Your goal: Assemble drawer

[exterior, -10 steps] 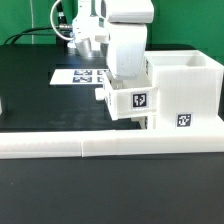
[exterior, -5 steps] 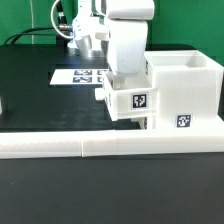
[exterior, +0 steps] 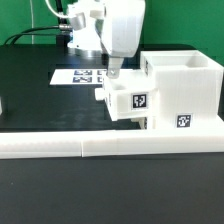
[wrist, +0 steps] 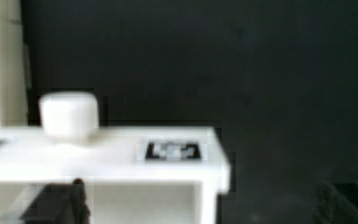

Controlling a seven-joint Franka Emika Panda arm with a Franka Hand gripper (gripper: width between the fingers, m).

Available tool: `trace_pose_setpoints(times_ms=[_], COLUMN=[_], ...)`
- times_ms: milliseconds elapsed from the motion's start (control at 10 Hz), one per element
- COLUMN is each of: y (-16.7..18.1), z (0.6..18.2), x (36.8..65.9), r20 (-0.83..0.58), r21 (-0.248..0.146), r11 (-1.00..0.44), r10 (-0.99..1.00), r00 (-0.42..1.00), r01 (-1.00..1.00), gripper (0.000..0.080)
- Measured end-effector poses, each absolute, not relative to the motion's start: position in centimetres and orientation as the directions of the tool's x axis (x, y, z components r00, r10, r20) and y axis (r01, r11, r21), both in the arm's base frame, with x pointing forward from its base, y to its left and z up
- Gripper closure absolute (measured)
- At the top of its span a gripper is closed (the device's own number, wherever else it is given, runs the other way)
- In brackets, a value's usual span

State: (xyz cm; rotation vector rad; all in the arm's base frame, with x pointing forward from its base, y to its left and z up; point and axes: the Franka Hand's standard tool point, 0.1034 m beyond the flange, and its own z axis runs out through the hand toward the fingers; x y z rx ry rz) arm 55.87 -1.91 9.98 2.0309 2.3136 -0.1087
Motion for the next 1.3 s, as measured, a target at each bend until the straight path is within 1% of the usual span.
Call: trace_pose_setpoints(times_ms=[100,200,400,500,600,700,800,900,1000,1100,1300], y=[-3.5,-4.3,-4.8,-5.4,-6.2,-6.9,-7.0,-7.0,-7.1,-7.1,-5.5], z=[10.7,10.6,10.5,10.2,9.1,8.3,8.0,7.6,7.2,6.9,6.6], x=[56.3,56.2,56.1,55.9,55.5,55.4,55.4,55.2,54.9,55.0,55.1], r20=[-0.099,-0.097,-0.092,-0.077,-0.017,0.043,0.074,0.095,0.152,0.177,0.179], r21=[-0.027,-0.026,-0.029,-0.035,-0.048,-0.056,-0.062,-0.068,-0.084,-0.092,-0.104], r11=[0.154,0.145,0.15,0.153,0.19,0.183,0.18,0.194,0.193,0.175,0.141], r10=[0.983,0.984,0.984,0.985,0.981,0.983,0.982,0.978,0.972,0.972,0.976], r00=[-0.156,-0.147,-0.152,-0.155,-0.191,-0.181,-0.175,-0.187,-0.178,-0.157,-0.121], r01=[0.988,0.989,0.988,0.988,0.981,0.982,0.982,0.979,0.978,0.98,0.985], gripper=[0.0151,0.0151,0.015,0.015,0.015,0.015,0.015,0.015,0.015,0.015,0.015])
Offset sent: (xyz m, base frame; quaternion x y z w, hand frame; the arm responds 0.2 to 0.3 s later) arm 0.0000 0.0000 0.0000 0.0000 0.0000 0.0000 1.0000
